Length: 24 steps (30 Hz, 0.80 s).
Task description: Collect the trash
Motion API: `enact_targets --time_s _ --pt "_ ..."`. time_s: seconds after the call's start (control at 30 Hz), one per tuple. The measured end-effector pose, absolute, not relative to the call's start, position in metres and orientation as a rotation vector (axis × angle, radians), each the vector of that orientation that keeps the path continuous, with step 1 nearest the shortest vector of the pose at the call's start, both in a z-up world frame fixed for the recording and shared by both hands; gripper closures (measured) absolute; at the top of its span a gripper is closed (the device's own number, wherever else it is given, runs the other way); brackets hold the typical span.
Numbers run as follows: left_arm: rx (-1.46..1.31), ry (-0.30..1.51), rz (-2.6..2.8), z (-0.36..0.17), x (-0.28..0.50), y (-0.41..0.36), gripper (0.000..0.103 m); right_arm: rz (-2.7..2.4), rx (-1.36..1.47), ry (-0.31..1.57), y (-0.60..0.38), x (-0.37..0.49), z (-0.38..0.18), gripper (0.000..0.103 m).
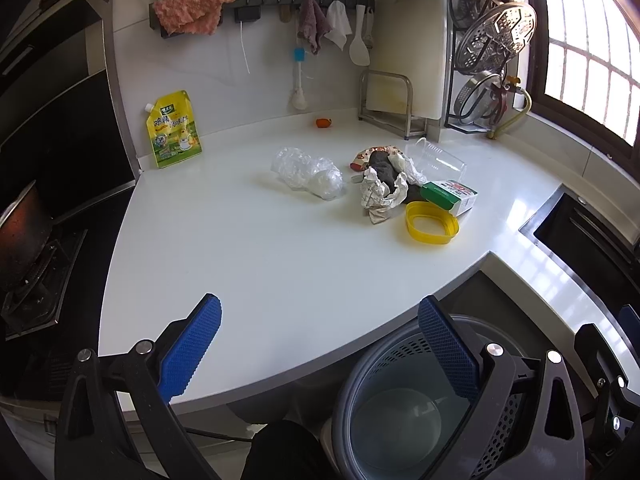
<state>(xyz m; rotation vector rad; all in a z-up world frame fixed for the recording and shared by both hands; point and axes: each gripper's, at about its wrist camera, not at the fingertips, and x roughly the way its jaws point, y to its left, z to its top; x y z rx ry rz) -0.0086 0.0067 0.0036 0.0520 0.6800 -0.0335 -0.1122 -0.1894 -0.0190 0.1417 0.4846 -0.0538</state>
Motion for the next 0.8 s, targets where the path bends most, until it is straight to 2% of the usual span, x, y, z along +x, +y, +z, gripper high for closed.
enact_targets --time_s 0.8 --pt "0.048 0.665 -0.033 0.0064 -0.0174 0.0104 0.006 -0.054 0.139 0.471 -0.1867 -0.119 -0.0114 0.008"
